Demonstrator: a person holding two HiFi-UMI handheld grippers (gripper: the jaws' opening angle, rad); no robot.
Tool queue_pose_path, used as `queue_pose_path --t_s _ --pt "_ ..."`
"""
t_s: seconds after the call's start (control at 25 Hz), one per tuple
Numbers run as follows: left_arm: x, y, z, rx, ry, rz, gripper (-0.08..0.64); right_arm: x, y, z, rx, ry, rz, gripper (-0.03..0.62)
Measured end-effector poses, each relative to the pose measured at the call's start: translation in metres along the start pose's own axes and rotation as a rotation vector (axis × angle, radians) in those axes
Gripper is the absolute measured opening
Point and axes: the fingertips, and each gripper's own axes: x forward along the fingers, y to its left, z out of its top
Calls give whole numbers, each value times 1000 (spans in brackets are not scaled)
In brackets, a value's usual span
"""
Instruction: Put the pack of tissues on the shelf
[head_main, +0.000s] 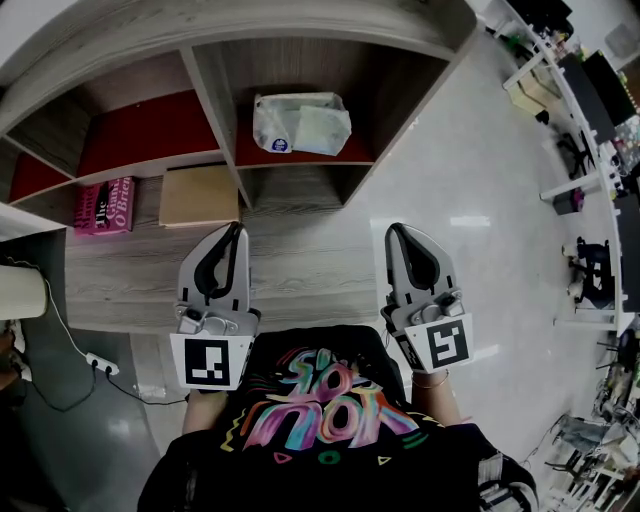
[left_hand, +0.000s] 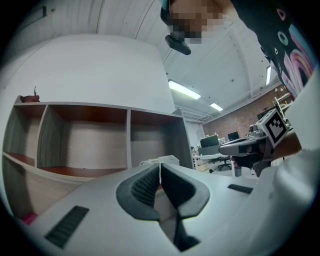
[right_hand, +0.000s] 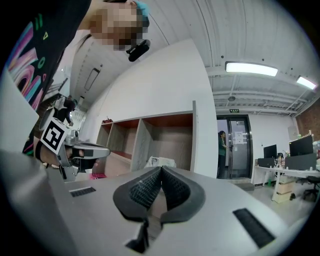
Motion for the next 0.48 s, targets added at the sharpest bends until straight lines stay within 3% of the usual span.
queue_pose_path --t_s 0.48 --pt "1 -1 -1 -1 3 -6 29 2 1 1 14 -10 4 17"
